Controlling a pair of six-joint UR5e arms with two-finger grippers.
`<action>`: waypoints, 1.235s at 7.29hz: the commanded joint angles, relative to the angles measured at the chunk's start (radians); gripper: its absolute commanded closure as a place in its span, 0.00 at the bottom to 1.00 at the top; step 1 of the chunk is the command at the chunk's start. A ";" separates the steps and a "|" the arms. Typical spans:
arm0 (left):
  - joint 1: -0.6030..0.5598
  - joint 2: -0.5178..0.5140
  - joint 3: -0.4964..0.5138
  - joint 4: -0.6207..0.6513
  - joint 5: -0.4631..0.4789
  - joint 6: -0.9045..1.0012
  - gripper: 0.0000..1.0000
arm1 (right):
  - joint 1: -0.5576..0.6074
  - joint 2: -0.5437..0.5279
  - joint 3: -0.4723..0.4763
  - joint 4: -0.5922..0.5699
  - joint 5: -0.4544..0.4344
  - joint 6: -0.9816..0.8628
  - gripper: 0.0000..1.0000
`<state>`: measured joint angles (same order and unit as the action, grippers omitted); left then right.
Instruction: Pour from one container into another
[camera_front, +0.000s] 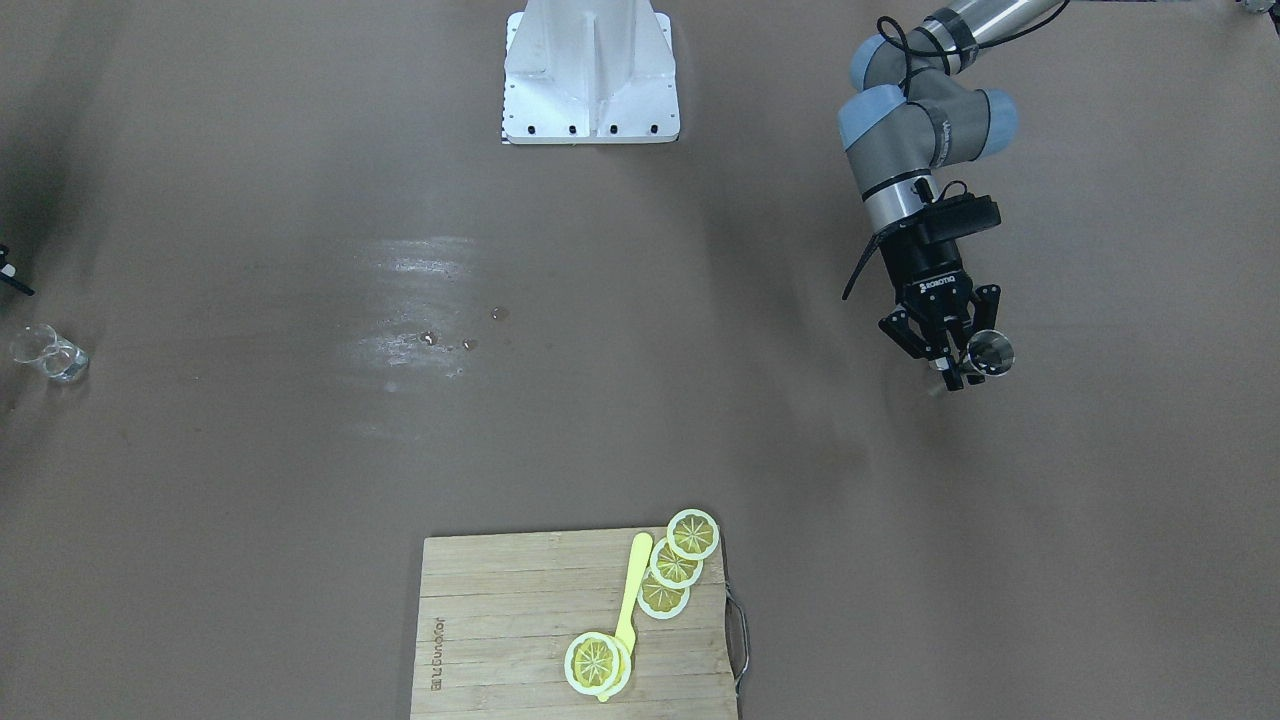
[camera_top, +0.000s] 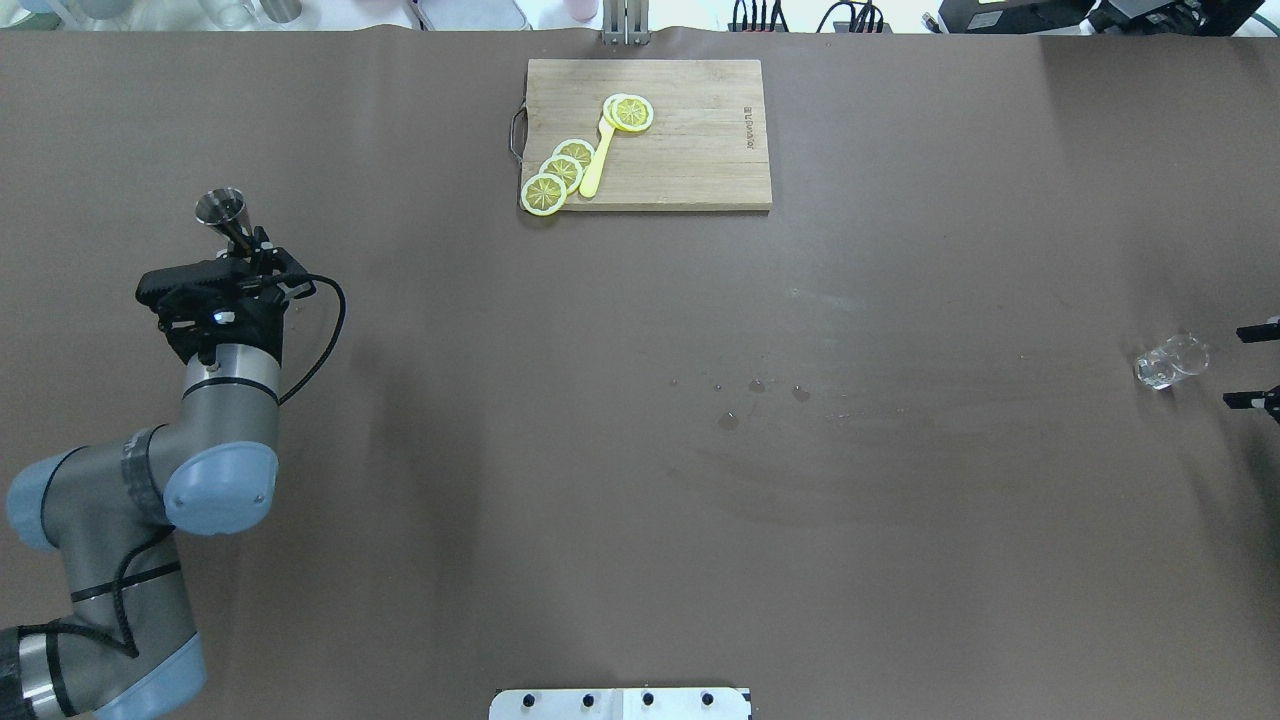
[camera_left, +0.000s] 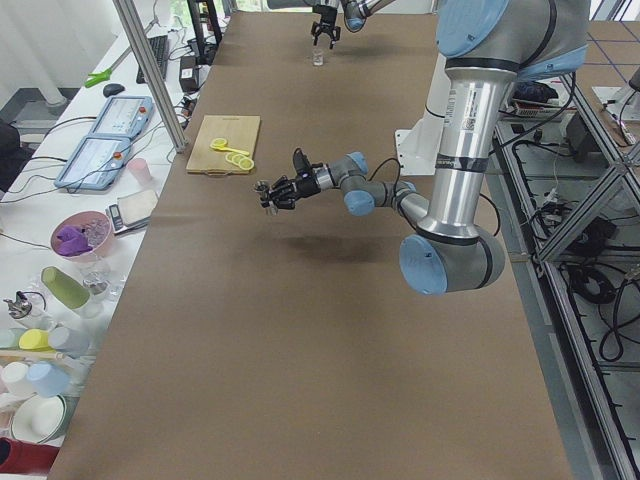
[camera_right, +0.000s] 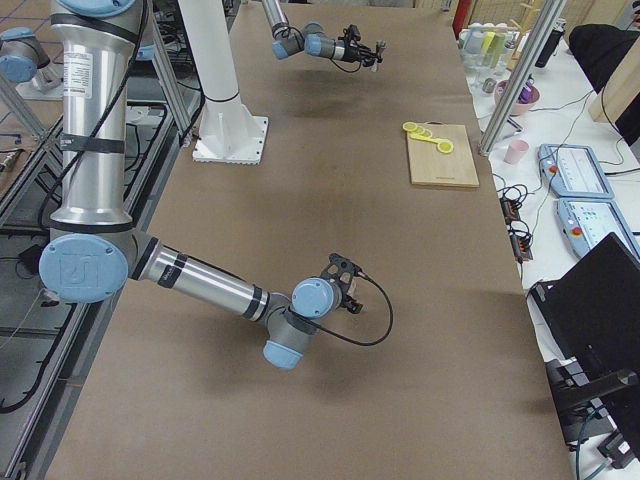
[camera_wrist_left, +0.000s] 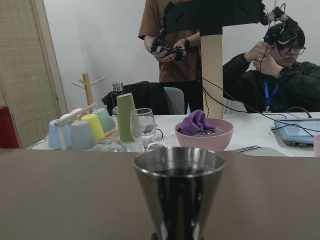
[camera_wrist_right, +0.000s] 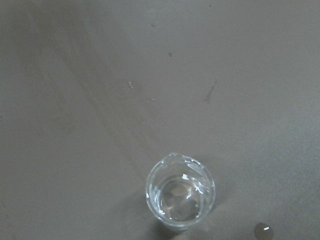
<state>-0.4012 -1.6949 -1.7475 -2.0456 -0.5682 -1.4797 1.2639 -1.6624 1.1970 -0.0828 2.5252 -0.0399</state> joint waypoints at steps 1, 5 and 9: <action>0.076 0.061 -0.040 0.024 0.039 -0.111 1.00 | 0.037 -0.083 0.135 -0.177 0.035 0.034 0.00; 0.111 -0.026 0.029 0.027 0.067 -0.109 1.00 | 0.066 -0.223 0.615 -0.987 -0.090 0.037 0.00; 0.065 -0.124 0.137 0.039 0.065 -0.111 0.77 | 0.127 -0.235 0.687 -1.475 -0.227 0.021 0.00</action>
<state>-0.3247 -1.7971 -1.6374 -2.0071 -0.5019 -1.5902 1.3779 -1.8976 1.8728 -1.4461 2.3502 -0.0132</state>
